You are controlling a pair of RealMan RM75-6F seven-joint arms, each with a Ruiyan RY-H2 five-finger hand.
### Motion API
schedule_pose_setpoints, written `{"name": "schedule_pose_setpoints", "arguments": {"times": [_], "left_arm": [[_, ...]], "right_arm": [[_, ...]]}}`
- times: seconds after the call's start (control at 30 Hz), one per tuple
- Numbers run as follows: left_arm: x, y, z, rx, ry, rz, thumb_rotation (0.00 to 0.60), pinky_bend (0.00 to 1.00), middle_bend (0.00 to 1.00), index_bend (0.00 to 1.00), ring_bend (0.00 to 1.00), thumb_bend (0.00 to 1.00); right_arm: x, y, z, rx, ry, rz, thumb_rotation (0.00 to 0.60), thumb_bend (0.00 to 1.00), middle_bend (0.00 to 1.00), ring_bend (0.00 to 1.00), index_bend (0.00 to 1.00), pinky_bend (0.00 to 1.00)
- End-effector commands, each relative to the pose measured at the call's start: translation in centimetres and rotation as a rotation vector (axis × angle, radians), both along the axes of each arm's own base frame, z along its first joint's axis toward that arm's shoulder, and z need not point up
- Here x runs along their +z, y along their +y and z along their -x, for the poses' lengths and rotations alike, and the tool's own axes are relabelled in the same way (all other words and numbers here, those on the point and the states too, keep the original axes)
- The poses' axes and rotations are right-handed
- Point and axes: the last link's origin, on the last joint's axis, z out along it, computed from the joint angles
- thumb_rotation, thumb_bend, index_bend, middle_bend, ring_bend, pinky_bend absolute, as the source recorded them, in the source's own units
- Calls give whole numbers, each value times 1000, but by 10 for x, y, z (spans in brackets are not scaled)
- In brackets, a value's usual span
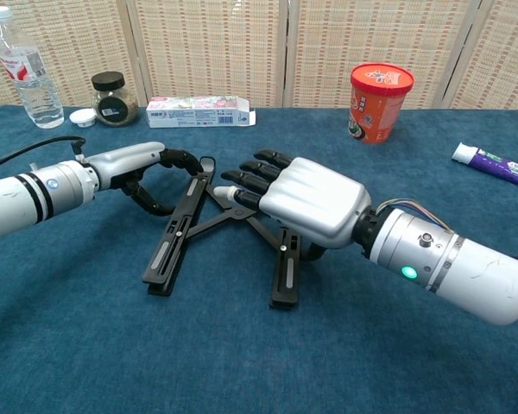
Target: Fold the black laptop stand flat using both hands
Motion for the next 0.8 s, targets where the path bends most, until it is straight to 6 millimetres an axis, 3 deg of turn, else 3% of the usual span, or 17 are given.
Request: {"name": "schedule_pose_setpoints", "arguments": {"times": [0.03, 0.8], "left_arm": [[0, 0, 0, -2, 0, 1, 600, 74, 196, 180, 115, 172], [0, -3, -2, -13, -7, 34, 600, 73, 196, 182, 115, 172]], "right_arm": [[0, 0, -2, 1, -4, 1, 600, 0, 0, 0, 0, 0], [-6, -3, -18, 57, 34, 31, 600, 0, 0, 0, 0, 0]]}}
